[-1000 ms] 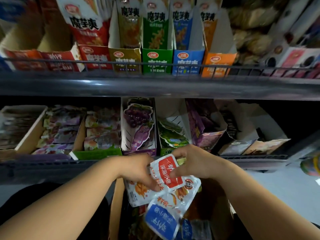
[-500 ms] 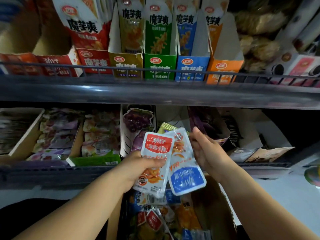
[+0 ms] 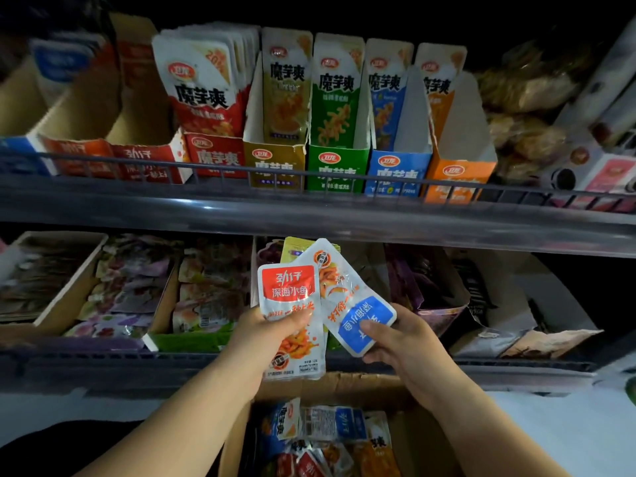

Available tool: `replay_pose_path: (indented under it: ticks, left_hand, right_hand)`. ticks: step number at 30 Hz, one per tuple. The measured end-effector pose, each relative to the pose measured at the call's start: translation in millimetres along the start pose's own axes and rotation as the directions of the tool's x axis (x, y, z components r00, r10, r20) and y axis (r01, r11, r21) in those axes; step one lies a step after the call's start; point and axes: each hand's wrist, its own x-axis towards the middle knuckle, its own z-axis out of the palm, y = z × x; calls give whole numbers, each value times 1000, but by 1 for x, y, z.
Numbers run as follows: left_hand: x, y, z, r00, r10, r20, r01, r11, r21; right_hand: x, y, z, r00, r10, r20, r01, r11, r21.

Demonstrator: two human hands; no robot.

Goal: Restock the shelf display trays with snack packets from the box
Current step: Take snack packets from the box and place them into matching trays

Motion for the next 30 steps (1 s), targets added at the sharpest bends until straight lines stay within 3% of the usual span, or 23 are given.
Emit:
replay_pose_path:
  ticks: [7,14,19,26,30]
  left_hand:
    - [-7,11,4,998,68,17,-67,996,-57]
    - [-21,31,3,980,189,69,-186,981,-53]
    - [-22,55,-1,963,256,81,-251,965,-77]
    - [-23,80,-35,946,322,-35,-323,931,-168]
    - [-20,95,-77,909,380,-171,-408,896,-176]
  right_hand:
    - [-5,-7,-3,986,-163,-21,164,985,54]
    - [-19,-30,-14,940,-309,-145,335,916,219]
    - [-27,-68,-34,874,-423,-239,471,859,203]
    - [-31,-117,-19,858,-488,-159,504,860,81]
    - [-22,-147,19,831,-549,-95,543,836,-82]
